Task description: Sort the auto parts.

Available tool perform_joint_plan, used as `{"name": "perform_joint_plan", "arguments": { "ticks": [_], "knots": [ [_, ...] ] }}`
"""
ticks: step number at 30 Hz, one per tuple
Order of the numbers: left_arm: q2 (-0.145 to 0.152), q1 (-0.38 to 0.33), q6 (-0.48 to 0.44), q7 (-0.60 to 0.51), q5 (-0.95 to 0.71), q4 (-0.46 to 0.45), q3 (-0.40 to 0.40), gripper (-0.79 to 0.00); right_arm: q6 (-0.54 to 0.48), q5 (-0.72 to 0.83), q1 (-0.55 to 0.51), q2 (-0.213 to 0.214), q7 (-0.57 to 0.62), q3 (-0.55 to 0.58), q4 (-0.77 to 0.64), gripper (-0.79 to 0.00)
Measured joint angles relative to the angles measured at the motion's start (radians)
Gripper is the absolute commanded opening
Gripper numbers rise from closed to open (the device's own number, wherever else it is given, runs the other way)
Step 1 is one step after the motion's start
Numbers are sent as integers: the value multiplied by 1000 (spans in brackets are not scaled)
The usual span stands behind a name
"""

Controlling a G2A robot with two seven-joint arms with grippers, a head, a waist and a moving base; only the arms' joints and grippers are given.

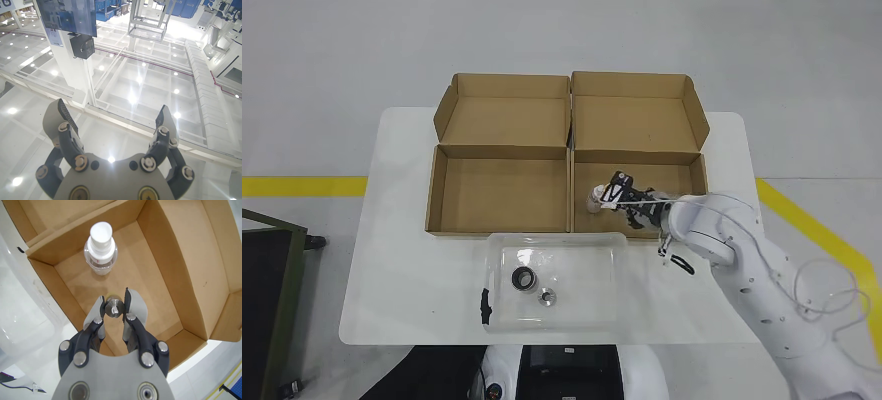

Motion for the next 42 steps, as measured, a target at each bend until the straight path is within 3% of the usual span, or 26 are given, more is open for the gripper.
{"name": "perform_joint_plan", "arguments": {
  "ticks": [13,15,16,17,18,19,20,29,42],
  "knots": [
    [0,0,0,0,0,0,0,0,-5,22,70,-21,-8,-75,134,-763],
    [0,0,0,0,0,0,0,0,-2,24,80,-25,-9,-85,147,-686],
    [0,0,0,0,0,0,0,0,-1,26,84,-26,-10,-89,151,-502],
    [0,0,0,0,0,0,0,0,1,27,89,-28,-10,-93,156,-428],
    [0,0,0,0,0,0,0,0,2,27,93,-29,-9,-96,159,-305],
    [0,0,0,0,0,0,0,0,3,28,96,-30,-8,-99,162,-129],
    [0,0,0,0,0,0,0,0,3,28,99,-31,-7,-102,165,-80],
    [0,0,0,0,0,0,0,0,22,63,104,-32,-28,-86,148,0],
    [0,0,0,0,0,0,0,0,65,158,1,-3,30,47,-145,0]
  ]
}}
